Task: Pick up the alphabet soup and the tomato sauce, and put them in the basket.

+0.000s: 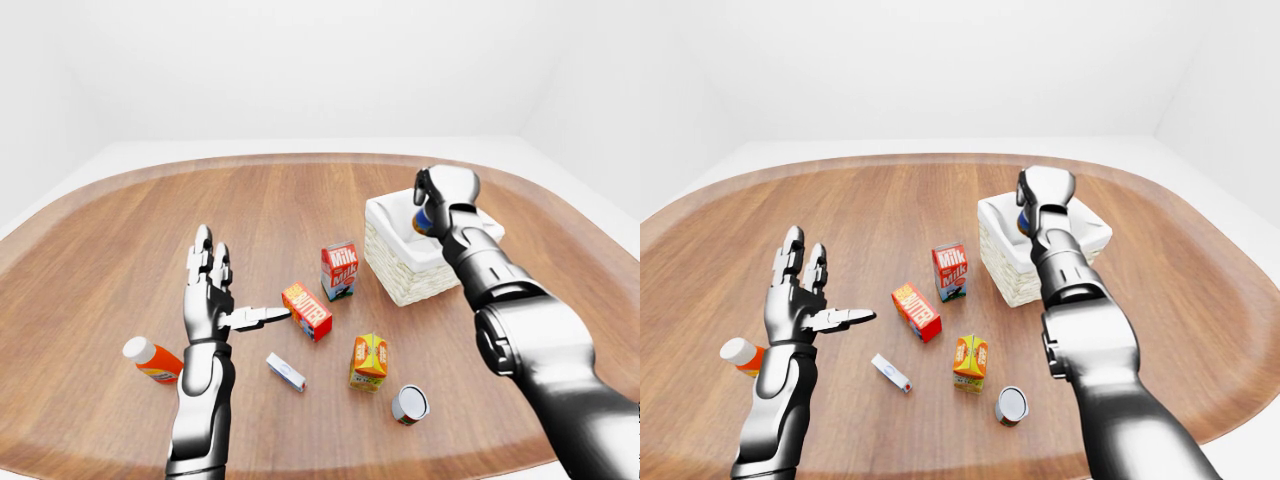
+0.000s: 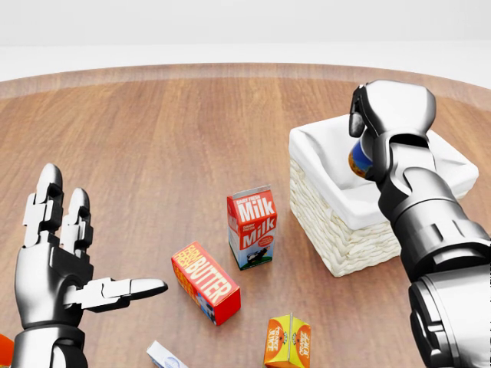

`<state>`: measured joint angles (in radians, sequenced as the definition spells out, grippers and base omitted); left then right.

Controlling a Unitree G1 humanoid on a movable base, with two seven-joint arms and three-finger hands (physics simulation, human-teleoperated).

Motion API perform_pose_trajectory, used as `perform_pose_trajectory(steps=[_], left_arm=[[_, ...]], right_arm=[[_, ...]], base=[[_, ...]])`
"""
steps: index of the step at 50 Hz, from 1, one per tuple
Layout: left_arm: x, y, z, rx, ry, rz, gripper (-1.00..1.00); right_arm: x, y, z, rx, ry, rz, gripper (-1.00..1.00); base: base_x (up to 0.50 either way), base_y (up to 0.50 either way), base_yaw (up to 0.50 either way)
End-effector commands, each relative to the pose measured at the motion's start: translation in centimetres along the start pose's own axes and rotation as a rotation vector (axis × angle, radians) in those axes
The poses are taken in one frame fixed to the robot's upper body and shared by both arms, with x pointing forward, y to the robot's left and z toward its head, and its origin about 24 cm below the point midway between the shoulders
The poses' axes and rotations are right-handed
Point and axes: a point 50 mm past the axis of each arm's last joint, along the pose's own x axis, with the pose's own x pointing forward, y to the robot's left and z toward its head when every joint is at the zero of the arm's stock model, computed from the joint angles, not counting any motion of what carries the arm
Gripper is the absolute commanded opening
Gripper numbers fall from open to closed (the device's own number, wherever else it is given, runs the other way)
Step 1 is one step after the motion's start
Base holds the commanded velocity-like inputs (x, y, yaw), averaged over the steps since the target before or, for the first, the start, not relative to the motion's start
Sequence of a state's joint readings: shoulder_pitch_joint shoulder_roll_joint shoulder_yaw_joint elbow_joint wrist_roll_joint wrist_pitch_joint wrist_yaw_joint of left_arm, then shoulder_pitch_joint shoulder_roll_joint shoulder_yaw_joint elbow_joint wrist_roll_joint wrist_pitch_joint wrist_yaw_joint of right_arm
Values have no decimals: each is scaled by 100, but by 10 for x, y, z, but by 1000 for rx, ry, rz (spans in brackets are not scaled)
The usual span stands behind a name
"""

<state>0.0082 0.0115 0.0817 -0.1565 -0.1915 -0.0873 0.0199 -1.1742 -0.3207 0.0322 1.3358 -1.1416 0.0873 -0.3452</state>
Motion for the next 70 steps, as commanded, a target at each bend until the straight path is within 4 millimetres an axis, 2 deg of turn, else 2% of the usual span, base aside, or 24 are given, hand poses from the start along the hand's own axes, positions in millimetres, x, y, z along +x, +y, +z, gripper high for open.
perform_pose_trajectory(steps=[1, 15, 35, 37, 38, 39, 63, 70], left_arm=[[0, 0, -3, -1, 11, 1, 100], [0, 0, -2, -1, 10, -1, 100], [0, -1, 0, -1, -1, -1, 100], [0, -1, 0, -1, -1, -2, 100], [0, -1, 0, -1, -1, -1, 100], [0, -1, 0, -2, -1, -1, 100], [0, -1, 0, -1, -1, -1, 100], [0, -1, 0, -2, -1, -1, 100]], right_arm=[[-2, 4, 5, -26, -23, -23, -100], [-5, 11, 1, -36, -16, -2, -100], [-5, 11, -1, -26, -7, 9, -100], [-5, 11, -1, -27, -8, 14, 40], [-5, 11, 0, -28, -9, 13, 87], [-5, 12, 0, -25, -8, 16, 100], [-6, 14, -2, -29, -5, 26, 100], [-5, 11, -4, 86, 41, 9, 100]], base=[[0, 0, 0], [0, 0, 0], [0, 0, 0], [0, 0, 0], [0, 0, 0], [0, 0, 0], [0, 0, 0], [0, 0, 0]])
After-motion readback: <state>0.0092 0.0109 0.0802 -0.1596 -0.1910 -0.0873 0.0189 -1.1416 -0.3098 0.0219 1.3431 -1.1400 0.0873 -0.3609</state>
